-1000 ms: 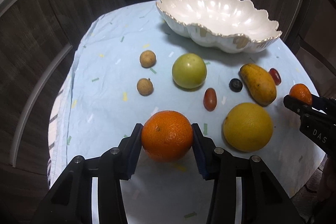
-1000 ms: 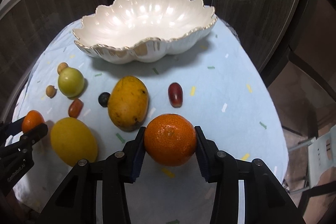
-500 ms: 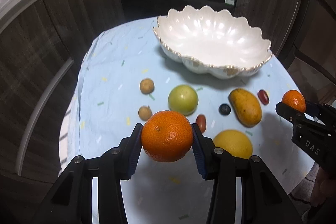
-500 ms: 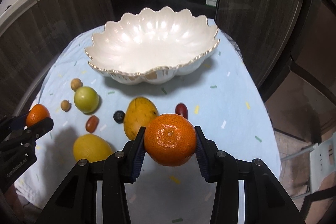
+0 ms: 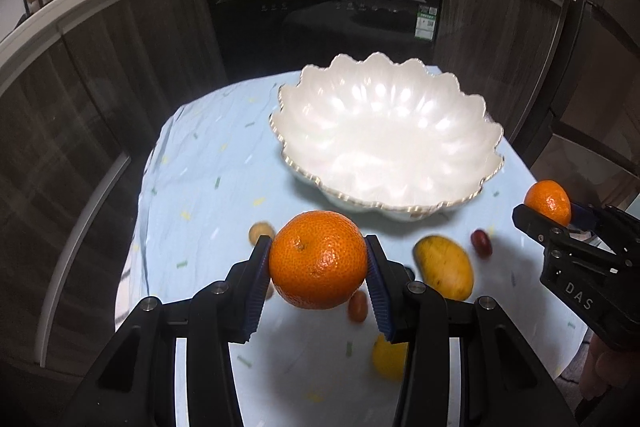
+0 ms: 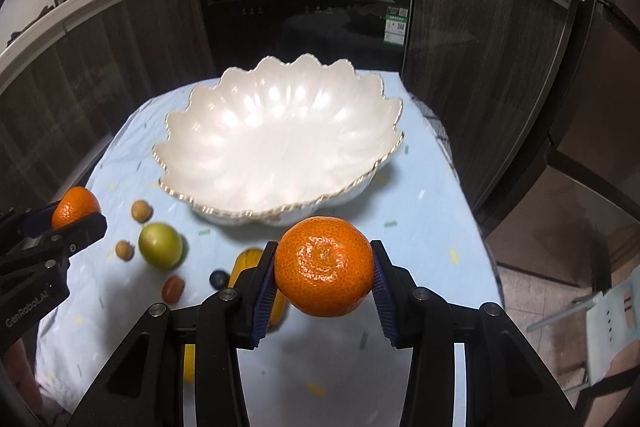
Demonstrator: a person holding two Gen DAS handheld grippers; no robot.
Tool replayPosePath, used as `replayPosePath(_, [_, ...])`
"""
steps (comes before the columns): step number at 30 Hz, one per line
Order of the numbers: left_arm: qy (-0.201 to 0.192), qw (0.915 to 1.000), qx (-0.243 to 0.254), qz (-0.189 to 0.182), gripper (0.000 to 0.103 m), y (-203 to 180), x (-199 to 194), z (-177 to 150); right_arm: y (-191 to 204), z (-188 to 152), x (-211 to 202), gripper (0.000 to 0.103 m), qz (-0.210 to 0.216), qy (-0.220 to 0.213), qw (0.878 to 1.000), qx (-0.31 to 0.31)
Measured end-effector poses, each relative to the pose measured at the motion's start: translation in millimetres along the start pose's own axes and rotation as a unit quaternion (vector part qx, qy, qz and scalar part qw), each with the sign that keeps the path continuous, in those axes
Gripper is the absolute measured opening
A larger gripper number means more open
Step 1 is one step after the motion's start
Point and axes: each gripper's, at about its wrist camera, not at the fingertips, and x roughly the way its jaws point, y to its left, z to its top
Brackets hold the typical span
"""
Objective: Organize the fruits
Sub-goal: 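Lift the tangerines and carry both over the white bowl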
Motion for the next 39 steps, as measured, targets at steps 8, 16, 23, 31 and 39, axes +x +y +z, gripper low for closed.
replayPosePath(8, [-0.011,0.9999,0.006,-0.008,0.045,-7.7,11.2,29.0,-10.3,26.8,8.6,0.044,-0.006,-0.016,1.0,-0.01])
replayPosePath(16, [-0.015,0.9997,0.008,-0.016,0.045,-10.5,29.6,56.9,-21.4,55.4,28.6,0.044,-0.014,-0.023,0.999,-0.017])
replayPosePath(23, [-0.02,0.9996,0.012,-0.018,0.045,-12.6,52.6,77.8,-26.4,75.3,48.0,0.044,-0.02,-0.021,0.999,-0.025])
replayPosePath(31, [-0.007,0.9996,0.005,-0.028,0.045,-8.7,76.0,90.6,-27.2,88.5,70.9,0.044,-0.015,-0.005,1.0,-0.027])
replayPosePath(39, [0.02,0.9992,-0.006,-0.033,0.045,-5.0,98.2,94.1,-27.9,93.5,87.5,0.044,-0.01,0.014,1.0,-0.025])
